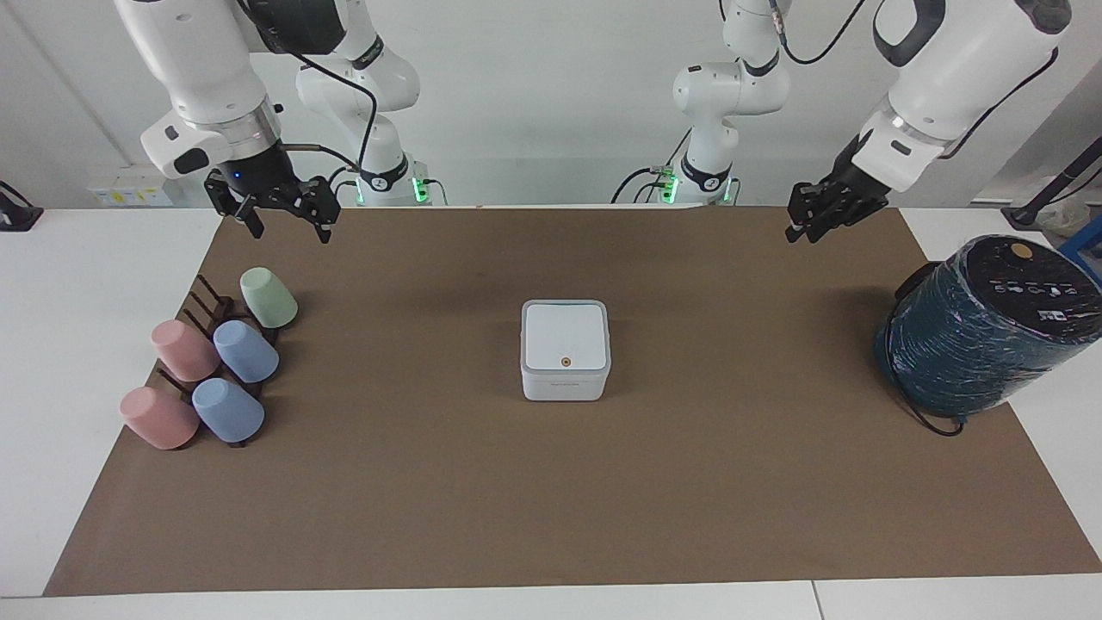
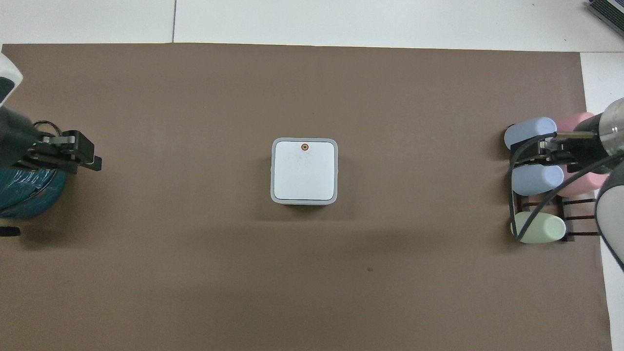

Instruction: Close trash can lid

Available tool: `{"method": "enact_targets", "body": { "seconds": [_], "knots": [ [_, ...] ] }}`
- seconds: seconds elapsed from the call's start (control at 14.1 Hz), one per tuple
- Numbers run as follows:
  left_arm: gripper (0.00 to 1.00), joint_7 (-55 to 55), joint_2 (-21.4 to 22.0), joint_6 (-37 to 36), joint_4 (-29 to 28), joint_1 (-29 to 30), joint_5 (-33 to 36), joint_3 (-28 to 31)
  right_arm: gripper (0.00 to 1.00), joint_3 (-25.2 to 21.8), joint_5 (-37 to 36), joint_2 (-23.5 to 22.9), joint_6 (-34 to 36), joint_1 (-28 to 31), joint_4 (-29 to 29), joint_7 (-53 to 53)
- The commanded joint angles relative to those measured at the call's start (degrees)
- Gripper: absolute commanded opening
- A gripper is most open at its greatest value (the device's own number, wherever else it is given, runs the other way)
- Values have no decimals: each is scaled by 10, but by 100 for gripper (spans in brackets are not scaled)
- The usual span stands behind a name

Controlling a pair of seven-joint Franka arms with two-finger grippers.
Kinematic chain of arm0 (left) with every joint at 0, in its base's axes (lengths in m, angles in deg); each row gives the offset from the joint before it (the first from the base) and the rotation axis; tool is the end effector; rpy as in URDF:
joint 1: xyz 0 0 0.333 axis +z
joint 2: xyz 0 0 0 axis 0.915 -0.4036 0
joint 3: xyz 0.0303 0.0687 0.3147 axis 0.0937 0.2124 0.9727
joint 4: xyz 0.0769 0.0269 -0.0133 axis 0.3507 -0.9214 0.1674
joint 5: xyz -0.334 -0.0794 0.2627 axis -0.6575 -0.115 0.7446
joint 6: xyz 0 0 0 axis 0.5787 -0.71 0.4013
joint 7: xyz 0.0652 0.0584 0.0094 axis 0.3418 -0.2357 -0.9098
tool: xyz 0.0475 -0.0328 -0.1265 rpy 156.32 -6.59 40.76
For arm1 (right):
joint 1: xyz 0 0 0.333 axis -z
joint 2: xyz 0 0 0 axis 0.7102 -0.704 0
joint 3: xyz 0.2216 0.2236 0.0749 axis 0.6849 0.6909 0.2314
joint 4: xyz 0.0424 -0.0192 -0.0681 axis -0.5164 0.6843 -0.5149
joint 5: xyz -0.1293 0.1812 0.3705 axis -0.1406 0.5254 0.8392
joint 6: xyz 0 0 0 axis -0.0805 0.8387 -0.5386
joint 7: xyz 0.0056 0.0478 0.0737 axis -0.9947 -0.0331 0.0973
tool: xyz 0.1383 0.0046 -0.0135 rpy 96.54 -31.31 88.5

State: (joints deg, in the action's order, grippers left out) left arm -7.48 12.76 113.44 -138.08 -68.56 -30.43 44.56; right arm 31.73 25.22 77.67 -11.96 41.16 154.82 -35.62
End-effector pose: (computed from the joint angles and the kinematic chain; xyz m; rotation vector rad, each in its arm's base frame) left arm 0.5836 -0.0607 0.6065 3.0059 0.0478 -0.1209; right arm 0.5869 0.0359 0.5910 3.1084 -0.1621 -0.0227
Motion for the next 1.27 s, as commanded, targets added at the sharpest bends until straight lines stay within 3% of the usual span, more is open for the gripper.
{"method": "enact_targets", "body": {
  "seconds": [0.0,0.07,0.14,0.42,1.2],
  "knots": [
    [77,21,9,-3,-10,-4,72,-9,100,4,-5,12,-3,7,14,14],
    [94,22,9,3,-10,-5,85,-10,100,4,-5,12,-4,7,14,14],
    [100,22,8,12,-11,-5,85,-9,100,4,-5,12,-4,7,14,14],
    [100,22,8,78,-21,3,85,-9,100,4,-5,12,-4,7,14,14],
    [100,77,10,89,-29,16,88,-6,100,4,-5,12,-4,7,14,14]
  ]
}}
